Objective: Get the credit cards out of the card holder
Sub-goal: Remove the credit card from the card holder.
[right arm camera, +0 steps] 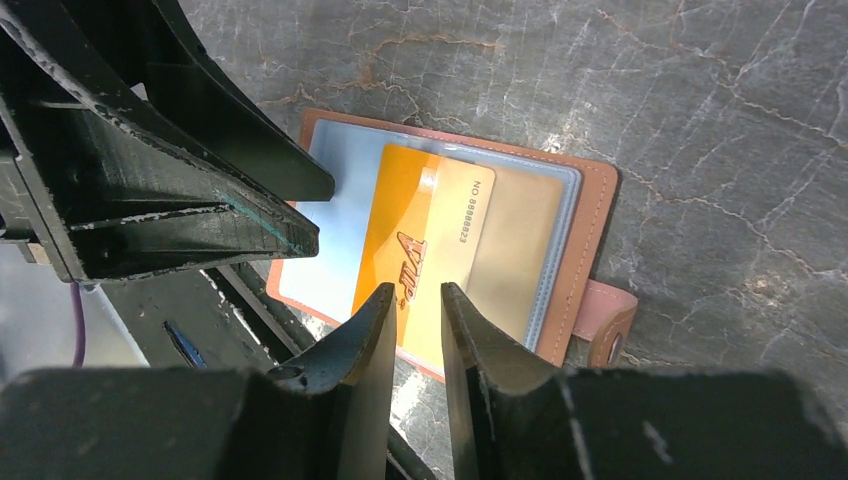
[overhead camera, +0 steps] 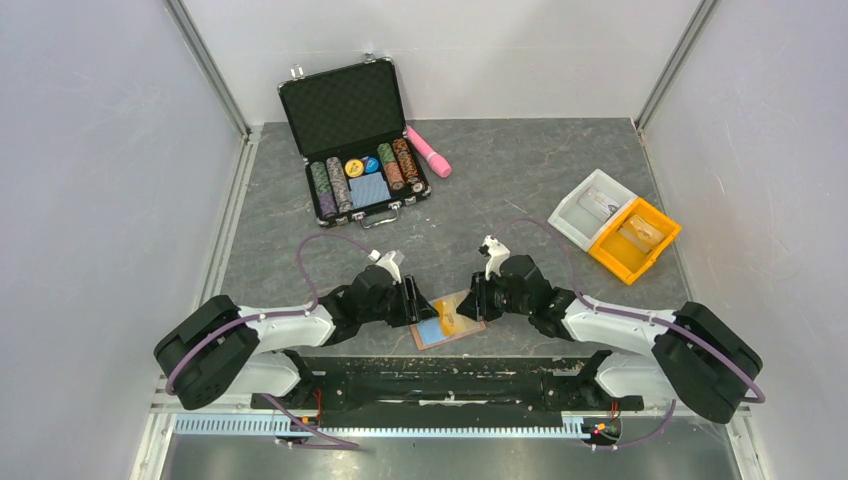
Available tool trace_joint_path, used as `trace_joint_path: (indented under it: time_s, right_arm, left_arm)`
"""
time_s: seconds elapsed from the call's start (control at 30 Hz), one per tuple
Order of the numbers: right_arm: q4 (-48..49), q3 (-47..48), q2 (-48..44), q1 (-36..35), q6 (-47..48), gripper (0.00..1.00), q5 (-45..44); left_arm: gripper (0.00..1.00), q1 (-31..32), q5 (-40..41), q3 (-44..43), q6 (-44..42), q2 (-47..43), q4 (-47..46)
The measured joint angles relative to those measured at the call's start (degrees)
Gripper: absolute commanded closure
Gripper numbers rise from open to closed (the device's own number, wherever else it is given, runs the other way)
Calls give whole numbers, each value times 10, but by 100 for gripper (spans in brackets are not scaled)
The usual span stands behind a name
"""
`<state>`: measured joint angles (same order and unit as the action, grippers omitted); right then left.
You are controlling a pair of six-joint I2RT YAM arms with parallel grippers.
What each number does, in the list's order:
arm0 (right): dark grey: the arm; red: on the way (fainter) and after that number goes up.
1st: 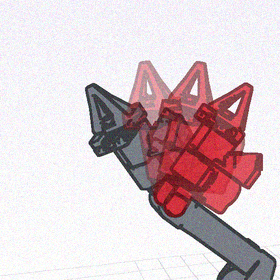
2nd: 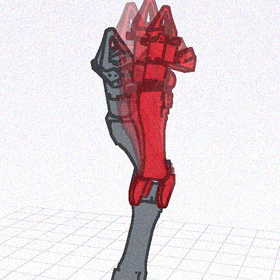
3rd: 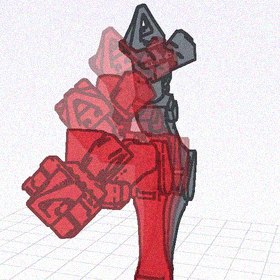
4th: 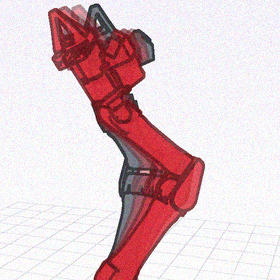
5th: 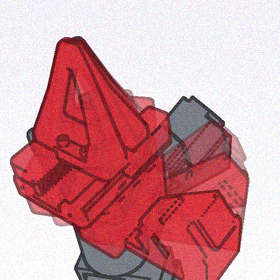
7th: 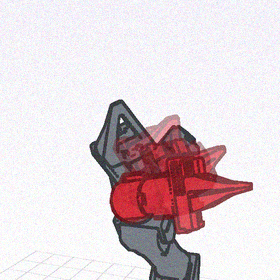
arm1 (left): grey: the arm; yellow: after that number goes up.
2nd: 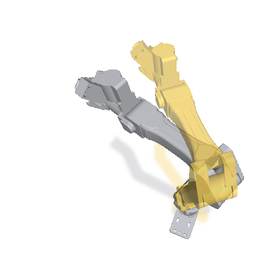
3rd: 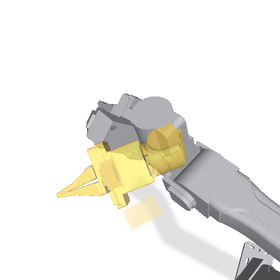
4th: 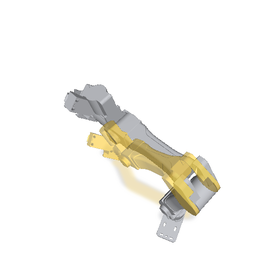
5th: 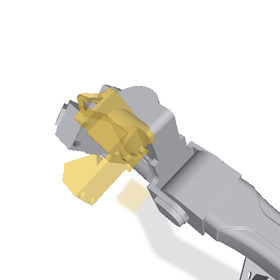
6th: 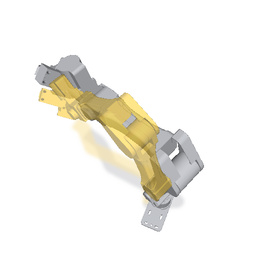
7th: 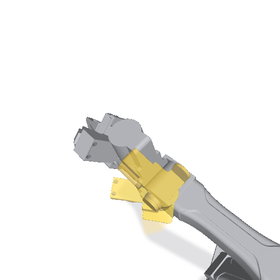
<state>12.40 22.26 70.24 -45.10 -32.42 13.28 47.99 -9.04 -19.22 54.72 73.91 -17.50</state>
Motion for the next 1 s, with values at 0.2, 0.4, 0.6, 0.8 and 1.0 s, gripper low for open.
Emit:
trace_joint_path:
  time_s: [0.2, 0.4, 0.6, 0.8, 1.0]
  right_arm:
    - [10, 0, 18, -2, -2, 74, 4]
    - [21, 0, 33, -5, -5, 74, 5]
    - [24, 0, 51, -8, -5, 73, 4]
    - [30, 2, 62, -9, -5, 73, 2]
    - [31, 11, 73, -12, -5, 74, -2]
  left_arm:
    - [42, 0, 0, 0, -1, 5, -10]
    - [42, 0, 0, 0, -1, 8, -14]
    - [41, 0, -1, 0, -1, 20, -33]
    - [41, 0, -1, 0, -1, 25, -42]
    - [41, 0, -1, 0, -1, 29, -49]
